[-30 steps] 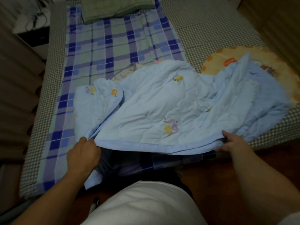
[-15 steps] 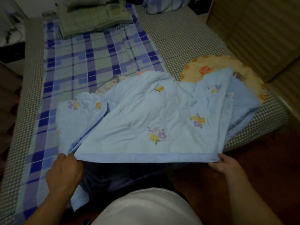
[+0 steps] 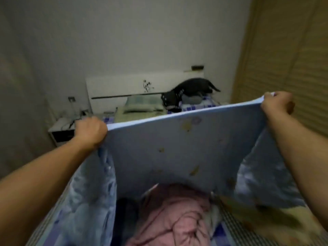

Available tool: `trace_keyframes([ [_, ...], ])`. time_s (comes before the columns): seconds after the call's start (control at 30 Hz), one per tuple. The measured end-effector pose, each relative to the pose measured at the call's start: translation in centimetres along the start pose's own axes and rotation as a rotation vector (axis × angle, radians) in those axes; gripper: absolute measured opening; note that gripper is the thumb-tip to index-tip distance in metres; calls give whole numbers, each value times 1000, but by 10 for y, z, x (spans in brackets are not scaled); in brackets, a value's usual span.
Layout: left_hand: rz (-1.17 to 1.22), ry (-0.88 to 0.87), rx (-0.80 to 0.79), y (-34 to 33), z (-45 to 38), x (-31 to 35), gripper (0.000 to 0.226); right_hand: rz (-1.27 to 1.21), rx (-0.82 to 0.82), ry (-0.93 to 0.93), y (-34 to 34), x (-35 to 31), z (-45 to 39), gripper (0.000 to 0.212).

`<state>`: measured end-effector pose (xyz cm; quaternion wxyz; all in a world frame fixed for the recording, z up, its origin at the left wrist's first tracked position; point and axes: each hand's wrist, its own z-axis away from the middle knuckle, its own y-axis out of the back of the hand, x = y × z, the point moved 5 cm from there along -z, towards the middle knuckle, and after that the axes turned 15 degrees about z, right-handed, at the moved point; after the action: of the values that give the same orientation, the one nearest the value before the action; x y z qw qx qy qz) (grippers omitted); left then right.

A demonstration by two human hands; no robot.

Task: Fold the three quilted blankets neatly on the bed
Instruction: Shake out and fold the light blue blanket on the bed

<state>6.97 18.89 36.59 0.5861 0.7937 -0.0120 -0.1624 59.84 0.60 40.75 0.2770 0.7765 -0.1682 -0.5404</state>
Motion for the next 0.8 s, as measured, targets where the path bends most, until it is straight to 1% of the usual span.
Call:
trace_keyframes([
  [0.1, -76, 65, 231, 86, -47, -35, 32, -19, 152, 232, 47, -79, -27, 37],
  [0.17, -124, 80, 328, 123, -60, -58, 31, 9, 242, 411, 67, -110, -30, 38],
  [0.23, -129, 69, 407, 143, -61, -79, 27, 22, 285, 530, 74, -123, -30, 40],
  [0.33, -55, 25, 513, 142, -48, -112, 25, 6, 322, 638, 74, -114, -13, 37],
  [0.37, -47, 0, 502, 133, -37, -118, 27, -2, 317, 652, 68, -100, -4, 35],
  [0.4, -61, -27, 443, 117, -24, -121, 31, -8, 304, 666, 60, -83, 9, 34],
  [0.47, -143, -74, 235, 65, 10, -115, 36, 11, 230, 659, 31, -34, 40, 35],
  [0.53, -175, -67, -9, -8, 58, -97, 40, 45, 103, 588, -8, 34, 75, 37],
  [0.6, -90, 21, -152, -88, 121, -72, 41, 62, -27, 445, -46, 114, 118, 37],
  [0.67, 27, 98, -216, -160, 180, -48, 27, 86, -184, 190, -85, 204, 168, 37],
  [0.7, 71, 116, -208, -204, 209, -45, 21, 99, -260, 57, -101, 245, 193, 36],
  [0.77, 128, 169, -429, -291, 273, -39, 15, 127, -431, -236, -136, 329, 241, 33],
  [0.8, 181, 188, -502, -321, 302, -36, 13, 139, -535, -396, -151, 366, 263, 31],
])
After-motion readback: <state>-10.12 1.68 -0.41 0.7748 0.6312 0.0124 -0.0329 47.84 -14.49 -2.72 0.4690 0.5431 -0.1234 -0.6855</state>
